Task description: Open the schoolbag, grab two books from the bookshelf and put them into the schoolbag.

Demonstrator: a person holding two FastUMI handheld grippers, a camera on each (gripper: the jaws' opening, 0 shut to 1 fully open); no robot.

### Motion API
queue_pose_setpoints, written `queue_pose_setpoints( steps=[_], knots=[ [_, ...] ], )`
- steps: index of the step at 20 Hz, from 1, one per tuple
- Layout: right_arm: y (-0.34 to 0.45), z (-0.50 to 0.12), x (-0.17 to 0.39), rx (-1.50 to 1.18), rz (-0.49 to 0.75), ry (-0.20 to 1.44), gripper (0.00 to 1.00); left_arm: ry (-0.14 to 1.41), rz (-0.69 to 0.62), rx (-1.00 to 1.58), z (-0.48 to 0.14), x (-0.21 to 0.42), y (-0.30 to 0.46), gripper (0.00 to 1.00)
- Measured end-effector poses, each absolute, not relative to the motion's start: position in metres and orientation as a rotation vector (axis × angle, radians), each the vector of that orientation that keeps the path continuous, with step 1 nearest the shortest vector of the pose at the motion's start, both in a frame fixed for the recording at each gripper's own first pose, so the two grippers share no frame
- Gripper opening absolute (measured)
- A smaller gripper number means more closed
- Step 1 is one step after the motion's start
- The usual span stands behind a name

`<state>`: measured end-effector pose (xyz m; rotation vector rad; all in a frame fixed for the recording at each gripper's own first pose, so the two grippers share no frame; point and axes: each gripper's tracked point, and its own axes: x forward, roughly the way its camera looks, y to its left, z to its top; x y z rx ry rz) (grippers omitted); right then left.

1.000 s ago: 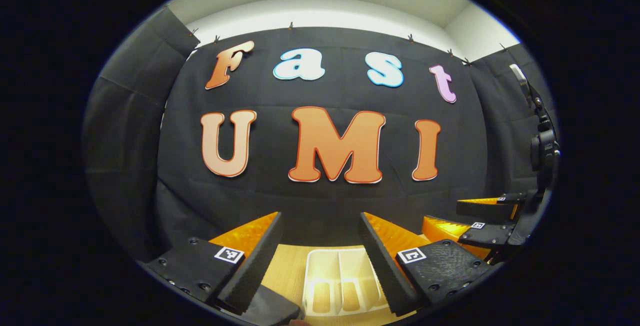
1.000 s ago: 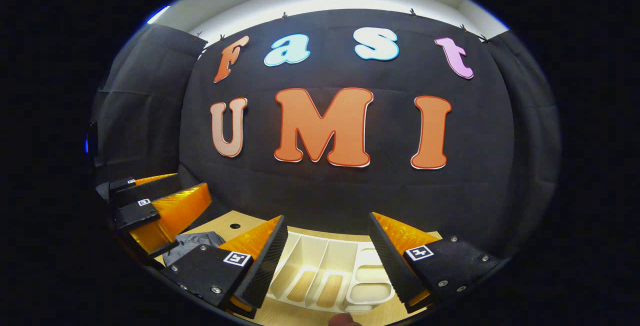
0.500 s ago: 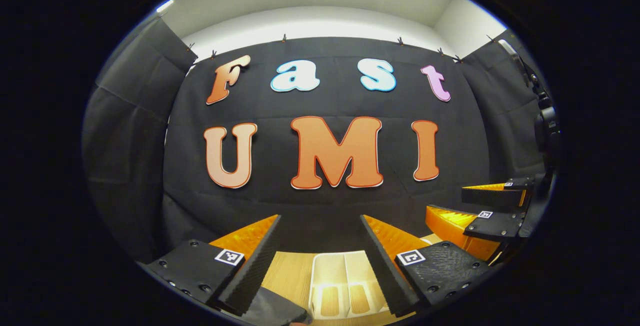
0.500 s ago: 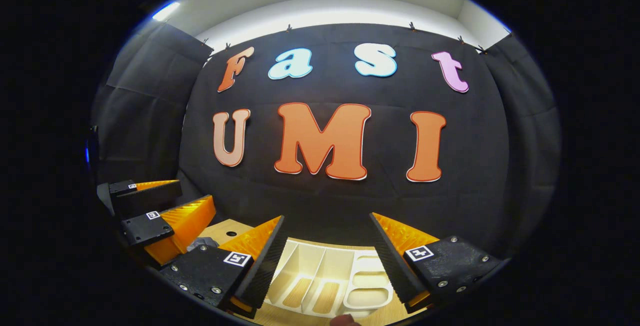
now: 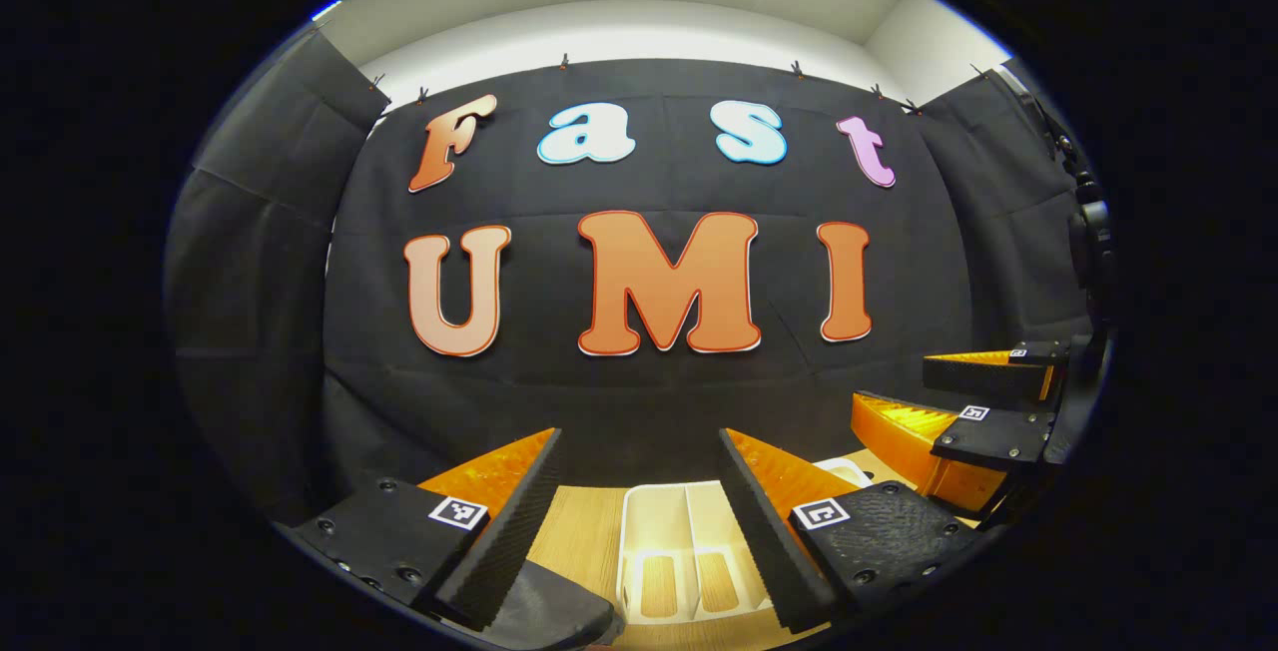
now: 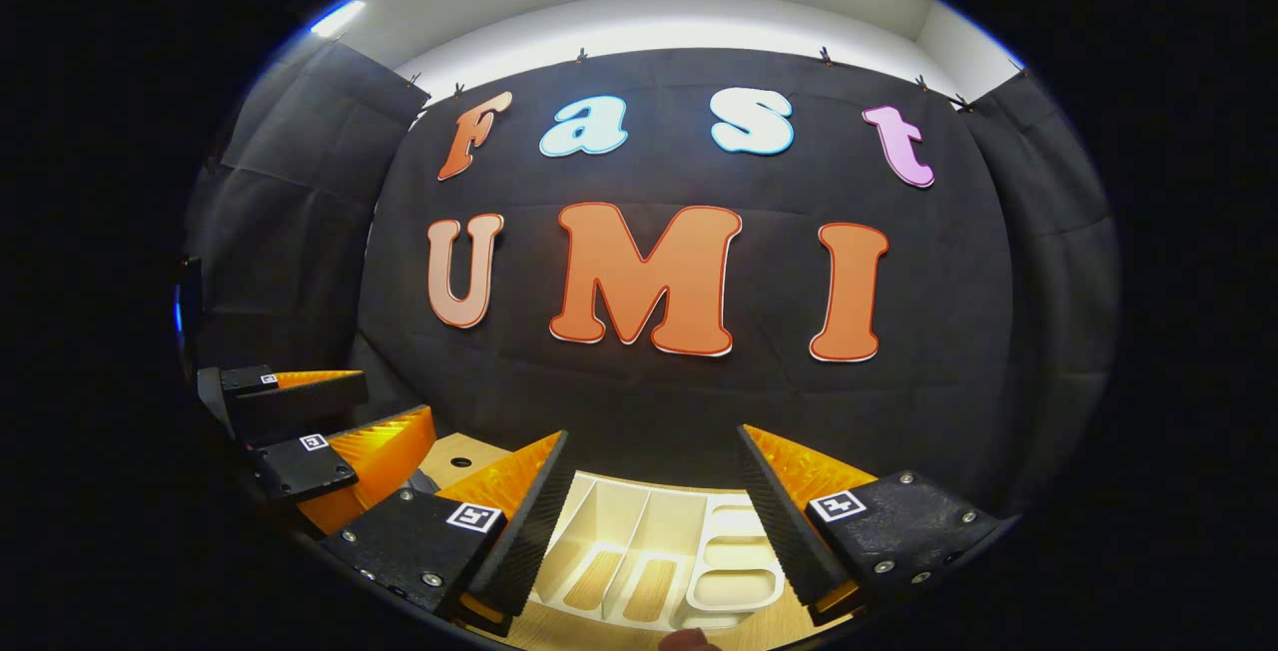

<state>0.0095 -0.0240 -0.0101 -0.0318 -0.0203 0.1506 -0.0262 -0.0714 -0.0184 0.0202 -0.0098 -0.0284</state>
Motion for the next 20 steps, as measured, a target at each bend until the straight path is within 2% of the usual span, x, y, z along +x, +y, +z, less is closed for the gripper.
queue_pose_setpoints(
  steps=[16,20],
  knots=[
    [-0.016,0.0,0.013,-0.009,0.172,-0.071,0.96,-0.047,-0.032,0.035,-0.008,-0.021,-0.061,0.95],
    [-0.02,0.002,0.017,-0.024,0.118,-0.084,0.96,-0.074,-0.065,0.042,-0.003,-0.012,-0.051,0.95]
  ],
)
